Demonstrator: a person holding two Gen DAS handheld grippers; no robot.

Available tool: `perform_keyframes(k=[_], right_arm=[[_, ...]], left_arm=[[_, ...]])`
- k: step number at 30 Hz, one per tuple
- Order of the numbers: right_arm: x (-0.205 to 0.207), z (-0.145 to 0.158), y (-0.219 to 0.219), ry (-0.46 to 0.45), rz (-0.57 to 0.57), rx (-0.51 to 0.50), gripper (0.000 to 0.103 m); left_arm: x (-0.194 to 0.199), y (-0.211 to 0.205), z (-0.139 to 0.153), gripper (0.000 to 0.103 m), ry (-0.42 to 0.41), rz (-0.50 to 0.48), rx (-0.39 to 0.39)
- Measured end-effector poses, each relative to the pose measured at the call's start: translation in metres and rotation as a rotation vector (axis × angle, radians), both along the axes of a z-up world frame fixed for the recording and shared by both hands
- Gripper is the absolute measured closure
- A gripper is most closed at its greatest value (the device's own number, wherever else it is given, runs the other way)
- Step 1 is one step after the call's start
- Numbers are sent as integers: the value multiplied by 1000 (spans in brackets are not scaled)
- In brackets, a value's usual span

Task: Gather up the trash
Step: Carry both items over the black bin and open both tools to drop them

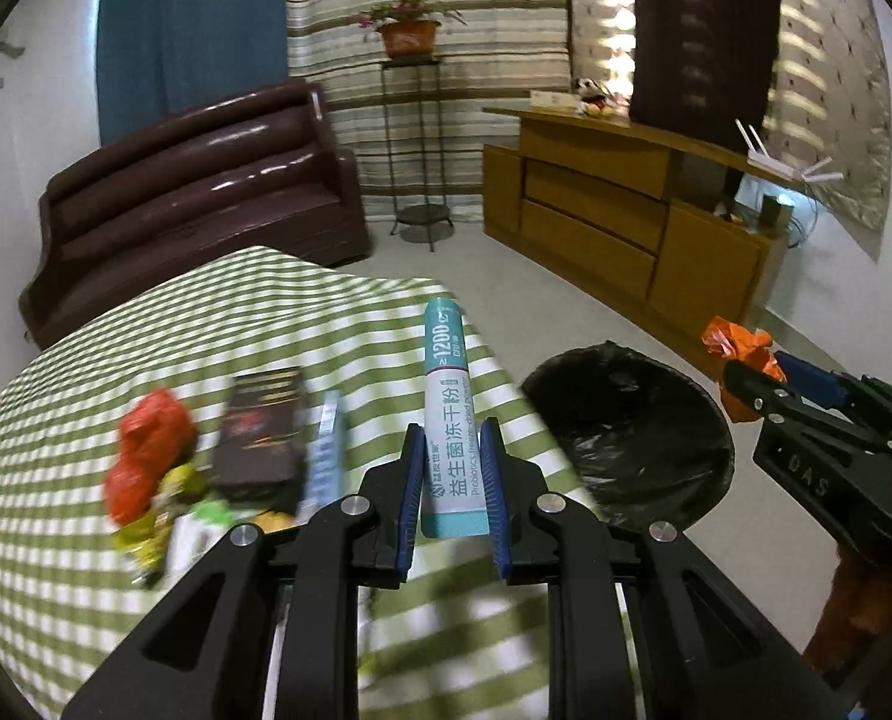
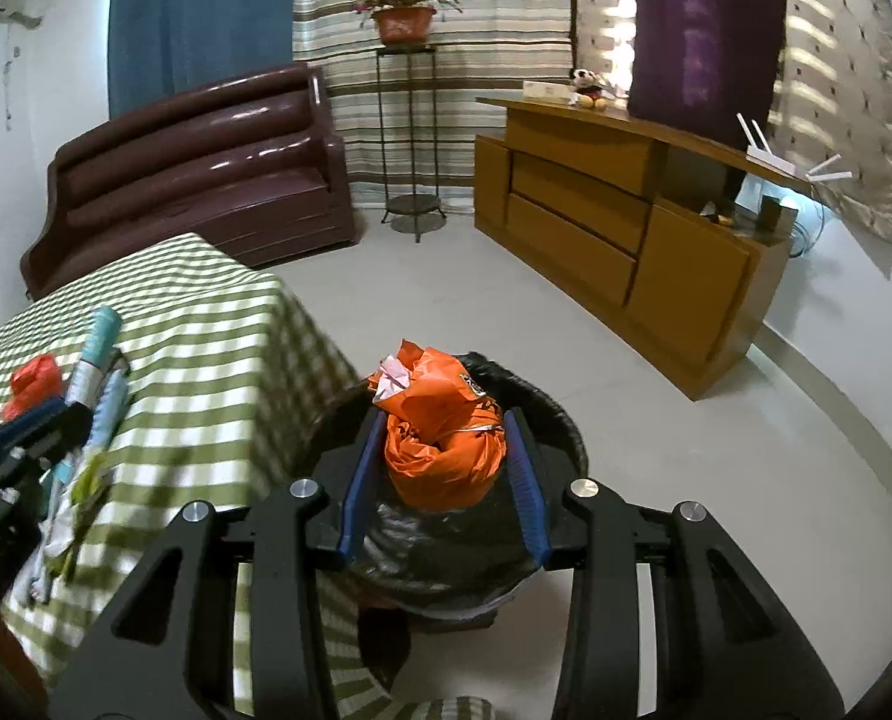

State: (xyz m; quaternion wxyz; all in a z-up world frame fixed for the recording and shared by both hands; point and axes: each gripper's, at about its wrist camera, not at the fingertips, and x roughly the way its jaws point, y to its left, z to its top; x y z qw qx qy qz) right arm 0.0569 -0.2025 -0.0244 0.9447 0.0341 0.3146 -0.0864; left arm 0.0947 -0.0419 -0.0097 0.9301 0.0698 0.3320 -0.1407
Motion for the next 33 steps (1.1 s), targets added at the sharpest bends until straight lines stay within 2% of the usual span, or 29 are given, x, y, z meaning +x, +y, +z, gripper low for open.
perform_keyframes(k=[9, 17, 19, 20, 22, 33], right_arm=[[26, -18, -25, 26, -31, 38, 64], [48, -36, -41, 51, -47, 47, 63], [52, -40, -44, 58, -52, 62, 61], [54, -41, -47, 60, -54, 71, 56], [54, -42, -50, 58, -62, 75, 53], [38, -28, -47, 33, -73, 70, 52]], left_arm=[[29, -52, -20, 83, 47, -56, 44], [50, -71, -31, 82, 89, -67, 72], [52, -72, -32, 75, 100, -67, 78], [53, -73, -33, 72, 105, -68, 79], [53, -72, -33, 61, 105, -62, 79], [44, -60, -19, 60, 82, -40, 61]])
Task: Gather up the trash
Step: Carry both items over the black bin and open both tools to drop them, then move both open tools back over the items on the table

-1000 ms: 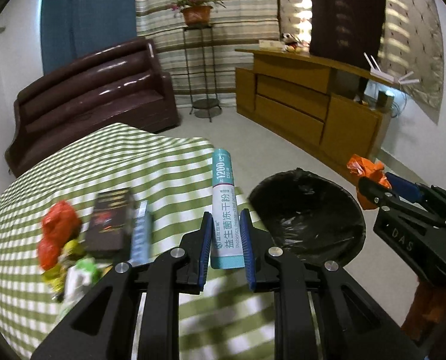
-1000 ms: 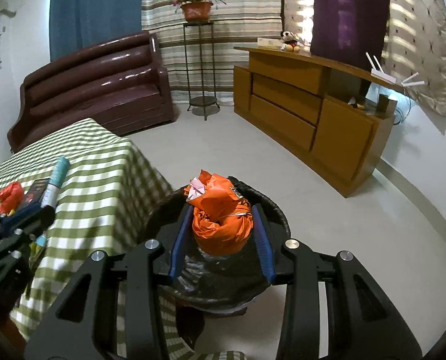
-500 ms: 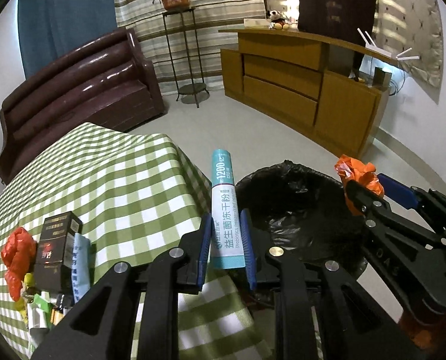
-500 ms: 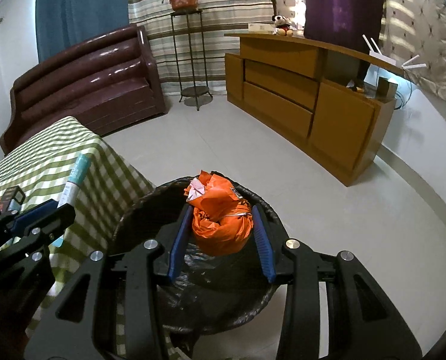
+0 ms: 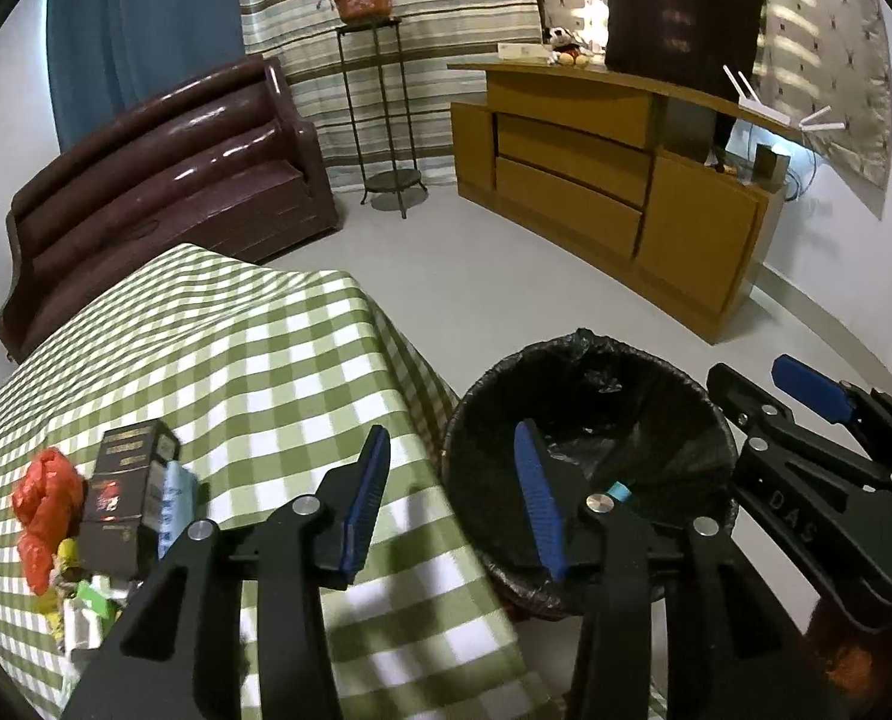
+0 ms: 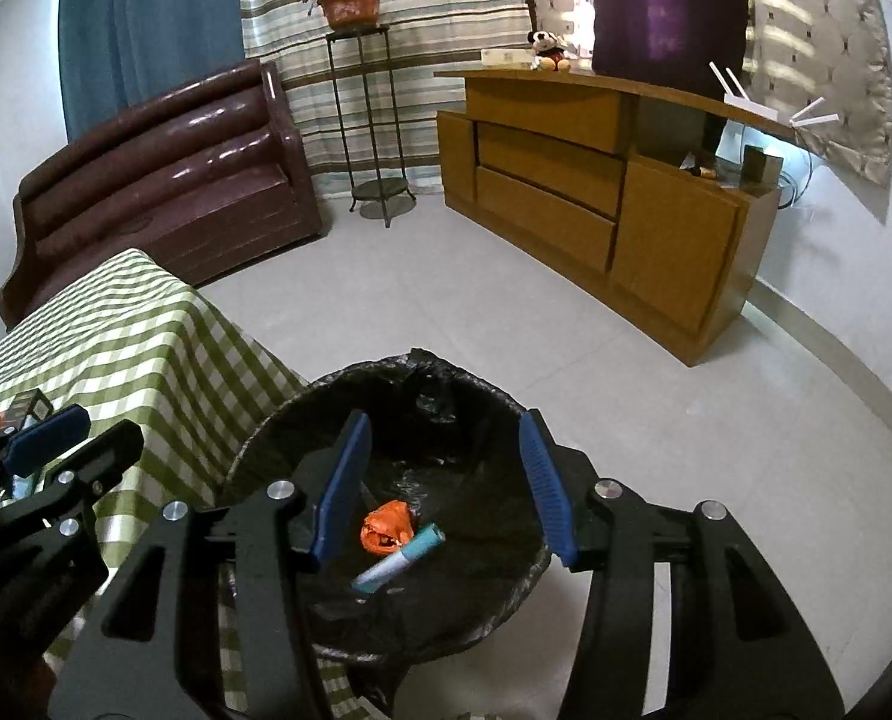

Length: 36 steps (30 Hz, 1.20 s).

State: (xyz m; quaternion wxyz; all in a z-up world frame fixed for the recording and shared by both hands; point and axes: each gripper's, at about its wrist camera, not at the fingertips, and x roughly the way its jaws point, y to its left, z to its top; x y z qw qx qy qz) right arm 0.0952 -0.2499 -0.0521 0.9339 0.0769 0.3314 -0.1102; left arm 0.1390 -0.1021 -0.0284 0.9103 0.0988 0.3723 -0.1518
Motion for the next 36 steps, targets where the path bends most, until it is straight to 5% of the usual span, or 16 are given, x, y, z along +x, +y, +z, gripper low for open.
perform_keyframes(k=[21, 36], right_arm=[[-40, 32, 93, -8, 155, -11, 51], [-53, 24, 189, 43, 313, -4, 51]], left_arm=[[-54, 119, 31, 59, -41, 172, 5], [-75, 217, 21, 56, -37, 343, 23]])
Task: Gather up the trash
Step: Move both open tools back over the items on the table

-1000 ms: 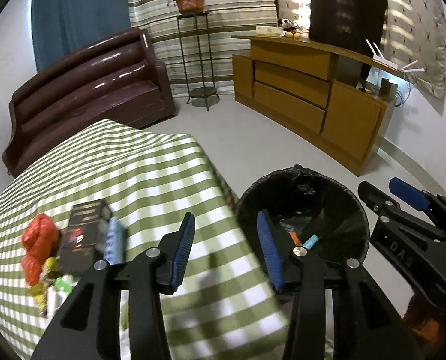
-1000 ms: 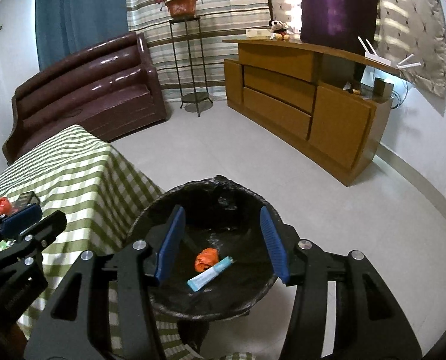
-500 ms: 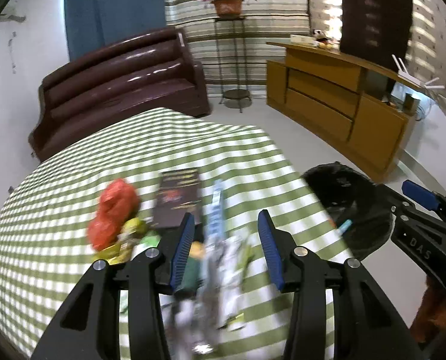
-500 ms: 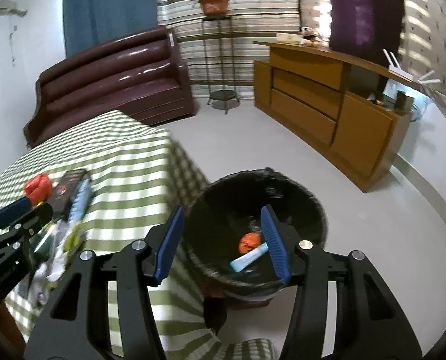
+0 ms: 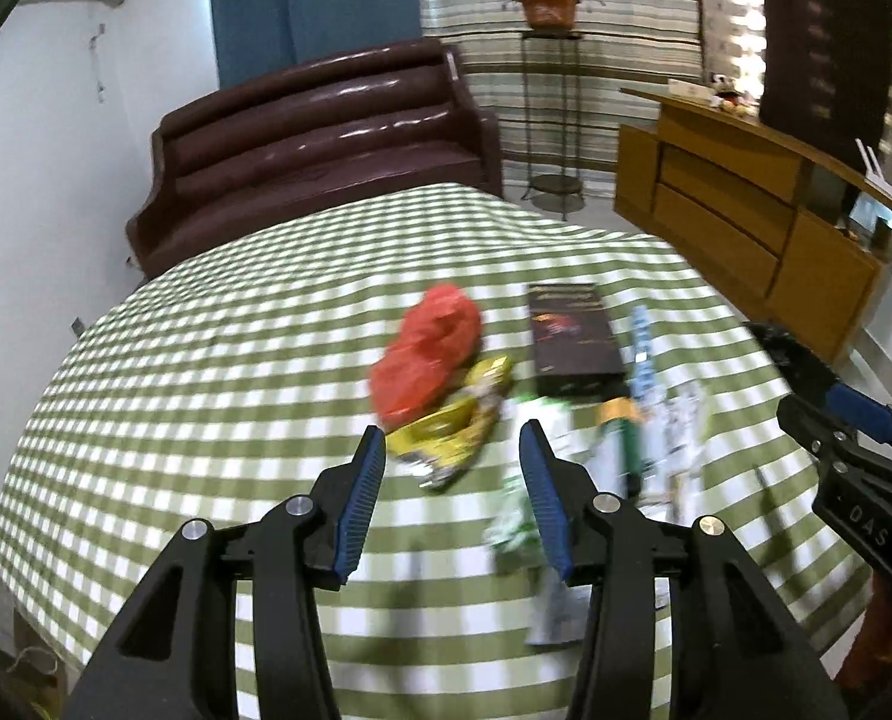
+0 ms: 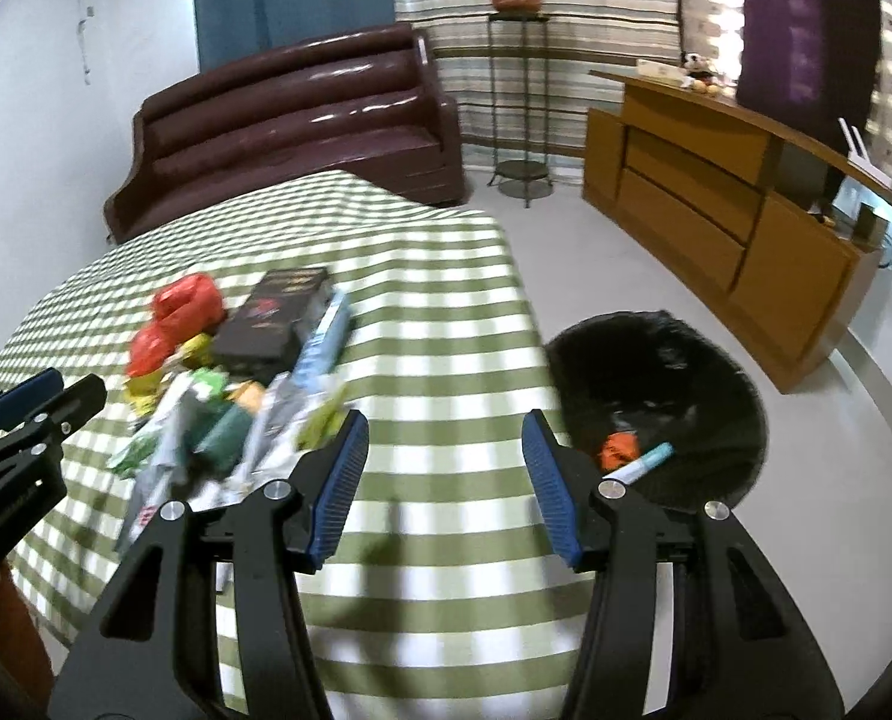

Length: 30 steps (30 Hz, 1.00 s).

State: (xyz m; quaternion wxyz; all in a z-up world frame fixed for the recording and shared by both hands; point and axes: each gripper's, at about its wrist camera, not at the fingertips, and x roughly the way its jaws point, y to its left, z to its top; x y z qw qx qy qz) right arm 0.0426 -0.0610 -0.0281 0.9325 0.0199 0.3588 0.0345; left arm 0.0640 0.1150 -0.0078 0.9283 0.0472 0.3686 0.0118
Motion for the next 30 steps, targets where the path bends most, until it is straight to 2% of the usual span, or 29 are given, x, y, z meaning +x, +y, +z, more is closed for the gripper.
perform_keyframes(k=[11, 21, 28, 30], right_arm=[[3, -15, 52, 47, 63, -36, 51], [6, -19, 48, 70, 4, -93, 51], [10, -25, 55, 80, 22, -108, 51], [13, -28, 53, 86, 13, -102, 55]], left_arm=[[-7, 47, -15, 54, 24, 70, -20], [-10, 65, -22, 54, 37, 75, -49], [-9, 62, -22, 53, 43, 64, -61], [-8, 60, -22, 53, 44, 59, -63]])
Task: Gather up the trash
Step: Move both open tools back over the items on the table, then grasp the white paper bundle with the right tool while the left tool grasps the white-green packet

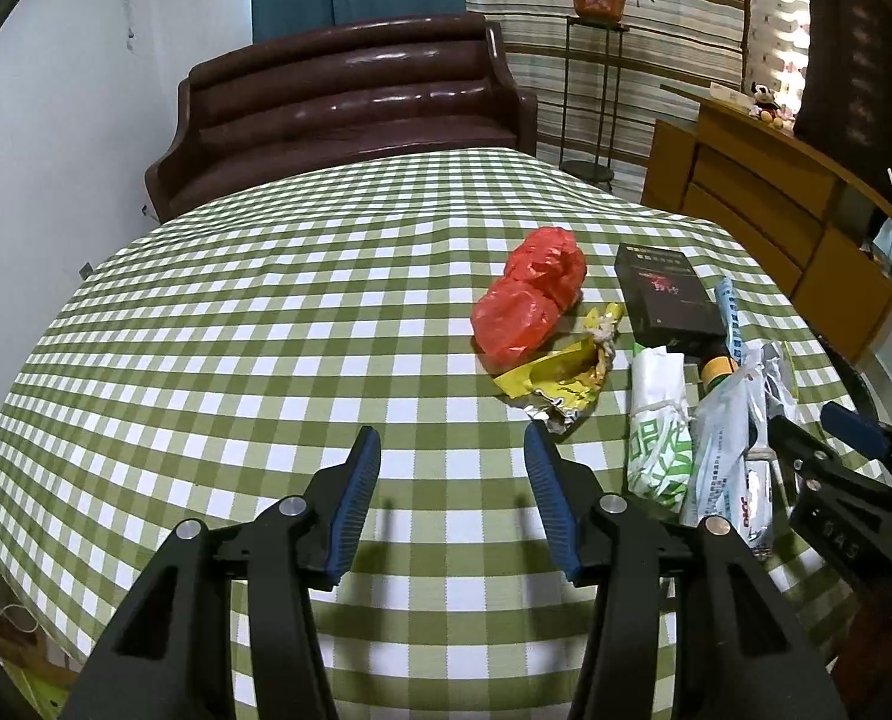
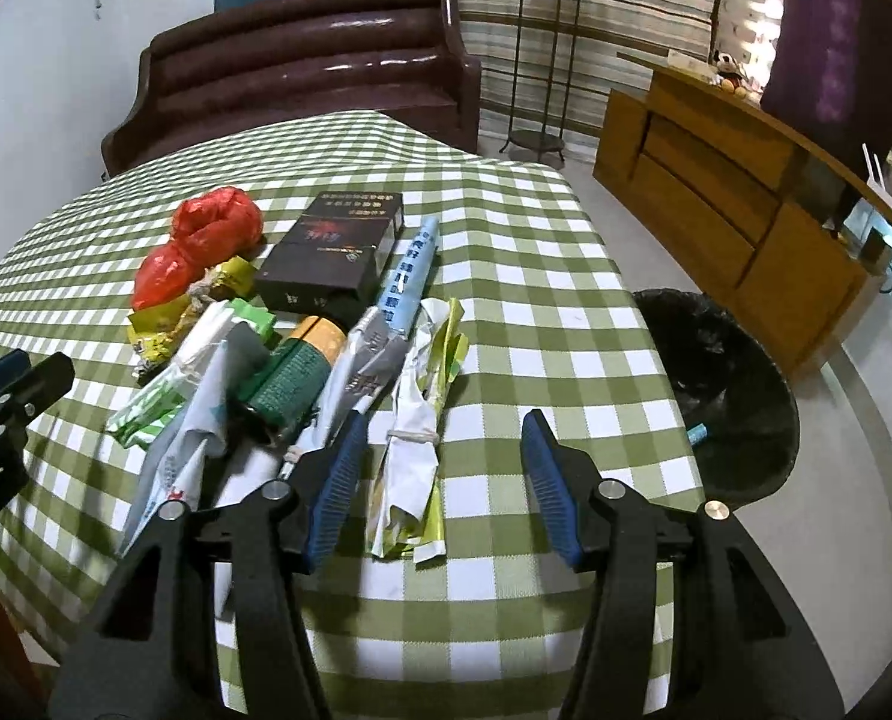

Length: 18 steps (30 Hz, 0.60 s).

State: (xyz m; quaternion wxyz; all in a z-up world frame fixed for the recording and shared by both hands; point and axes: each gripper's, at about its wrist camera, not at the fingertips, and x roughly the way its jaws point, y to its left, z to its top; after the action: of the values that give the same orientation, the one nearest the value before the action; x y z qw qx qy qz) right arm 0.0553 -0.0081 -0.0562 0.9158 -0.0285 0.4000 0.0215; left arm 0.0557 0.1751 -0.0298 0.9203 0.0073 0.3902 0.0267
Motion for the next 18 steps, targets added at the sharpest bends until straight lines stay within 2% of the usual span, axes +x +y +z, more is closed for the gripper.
perform_keyframes(k=[1, 3, 5, 18], right_arm=[[1, -1, -2, 3, -3, 3, 58], [2, -2, -5, 7, -4, 13, 72], [2, -2, -8, 1, -4, 11, 81], [3, 5, -33, -22, -22, 54, 83]], left_arm=[[0, -2, 0, 53, 1, -3, -1], [1, -5, 0, 51, 0, -11, -2], [1, -7, 1, 51, -3, -20, -7], [11, -40, 8, 48, -9, -112, -44]])
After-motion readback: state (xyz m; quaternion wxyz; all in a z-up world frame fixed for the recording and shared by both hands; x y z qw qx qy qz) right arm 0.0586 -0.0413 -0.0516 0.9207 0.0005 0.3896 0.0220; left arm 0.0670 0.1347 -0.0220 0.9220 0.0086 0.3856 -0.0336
